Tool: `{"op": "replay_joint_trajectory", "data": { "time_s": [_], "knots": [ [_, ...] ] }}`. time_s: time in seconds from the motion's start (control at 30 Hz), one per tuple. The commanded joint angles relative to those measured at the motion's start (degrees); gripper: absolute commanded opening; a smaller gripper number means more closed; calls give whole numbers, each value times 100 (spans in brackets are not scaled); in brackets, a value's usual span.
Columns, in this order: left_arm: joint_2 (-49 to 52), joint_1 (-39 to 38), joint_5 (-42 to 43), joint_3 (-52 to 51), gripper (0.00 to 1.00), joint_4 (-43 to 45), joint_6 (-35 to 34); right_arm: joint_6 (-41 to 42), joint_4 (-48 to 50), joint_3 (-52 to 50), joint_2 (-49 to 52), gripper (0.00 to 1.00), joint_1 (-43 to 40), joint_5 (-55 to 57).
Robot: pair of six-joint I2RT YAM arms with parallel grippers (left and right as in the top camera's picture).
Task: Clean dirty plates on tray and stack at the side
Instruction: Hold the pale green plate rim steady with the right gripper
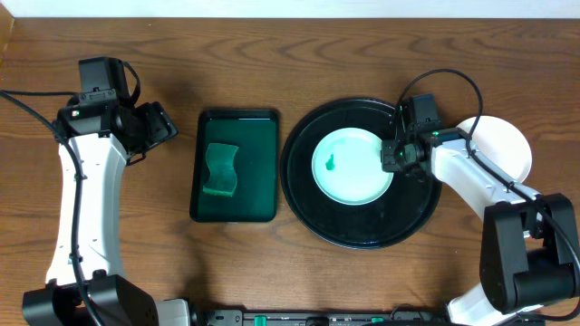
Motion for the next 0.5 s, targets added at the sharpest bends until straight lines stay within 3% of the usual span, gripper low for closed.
{"op": "replay_joint_trajectory", "data": {
  "time_s": [0.0, 0.17, 0.3, 0.47],
  "knots": [
    [7, 22, -74, 79, 80, -17, -4, -15, 76, -109, -15, 17, 22, 11],
    [7, 22, -74, 79, 80, -17, -4, -17, 122, -111, -15, 17, 22, 11],
    [7, 22, -74, 79, 80, -17, -4, -15, 101, -151, -15, 1, 22, 11],
    [7, 24, -74, 79, 80, -17, -4, -15, 70, -151, -17, 1, 4, 11]
  ]
}}
